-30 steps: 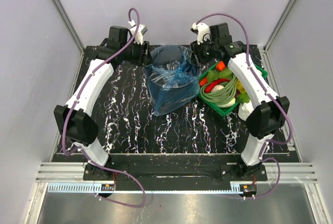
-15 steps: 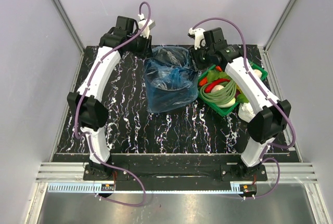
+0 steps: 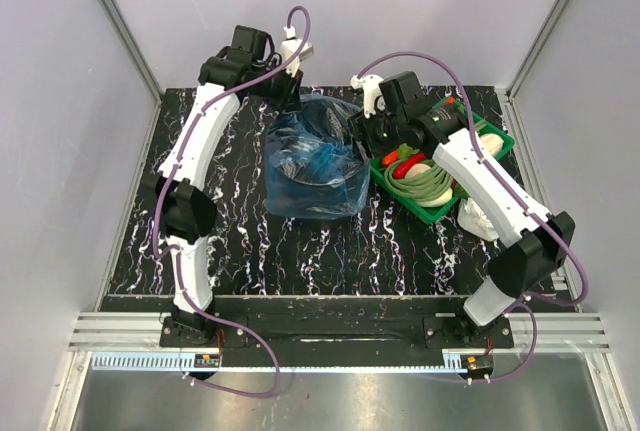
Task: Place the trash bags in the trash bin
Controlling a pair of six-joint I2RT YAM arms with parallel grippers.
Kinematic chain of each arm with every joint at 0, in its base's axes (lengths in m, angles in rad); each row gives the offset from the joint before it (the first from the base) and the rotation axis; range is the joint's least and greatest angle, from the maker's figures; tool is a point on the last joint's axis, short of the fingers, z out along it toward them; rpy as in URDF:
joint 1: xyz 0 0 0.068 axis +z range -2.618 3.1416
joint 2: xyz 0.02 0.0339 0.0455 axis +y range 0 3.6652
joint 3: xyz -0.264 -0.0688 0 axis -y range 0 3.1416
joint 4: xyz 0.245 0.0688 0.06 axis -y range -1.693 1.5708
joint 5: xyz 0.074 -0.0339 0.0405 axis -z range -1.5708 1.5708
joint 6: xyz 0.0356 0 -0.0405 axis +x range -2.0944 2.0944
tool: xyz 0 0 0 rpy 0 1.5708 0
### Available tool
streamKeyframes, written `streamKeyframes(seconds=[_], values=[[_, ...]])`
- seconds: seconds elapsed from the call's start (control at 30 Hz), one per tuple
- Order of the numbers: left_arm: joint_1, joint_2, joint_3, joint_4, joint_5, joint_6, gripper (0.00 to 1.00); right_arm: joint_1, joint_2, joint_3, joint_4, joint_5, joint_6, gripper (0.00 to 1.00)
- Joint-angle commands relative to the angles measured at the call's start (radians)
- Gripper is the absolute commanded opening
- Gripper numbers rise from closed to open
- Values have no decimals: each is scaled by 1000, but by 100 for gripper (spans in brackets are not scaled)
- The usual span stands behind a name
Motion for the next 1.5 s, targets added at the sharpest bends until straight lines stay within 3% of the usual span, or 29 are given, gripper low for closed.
streamKeyframes(seconds=[0.0, 0.07, 0.3, 0.63, 0.73, 0.83, 1.1, 1.47], values=[[-29, 31, 47, 48, 16, 35, 23, 45, -90, -30, 40, -85, -9, 66], [-37, 35, 58, 59, 7, 33, 29, 45, -118, -50, 43, -83, -15, 69], [-39, 8, 61, 114, 18, -11, 64, 45, -210, -41, 18, 2, -61, 78], [-39, -96, -23, 148, 13, -23, 87, 44, -233, -24, -20, 140, -87, 84], [-34, -156, -86, 177, 13, -28, 91, 32, -262, -71, -8, 164, -69, 85], [-25, -222, -132, 189, 16, -28, 93, -5, -301, -138, -2, 43, -85, 86], [-13, -342, -242, 200, 16, 15, 95, -113, -396, -372, 53, -206, -337, 87], [49, -425, -367, 192, 110, 116, 95, -208, -325, -530, 306, -502, -567, 86]])
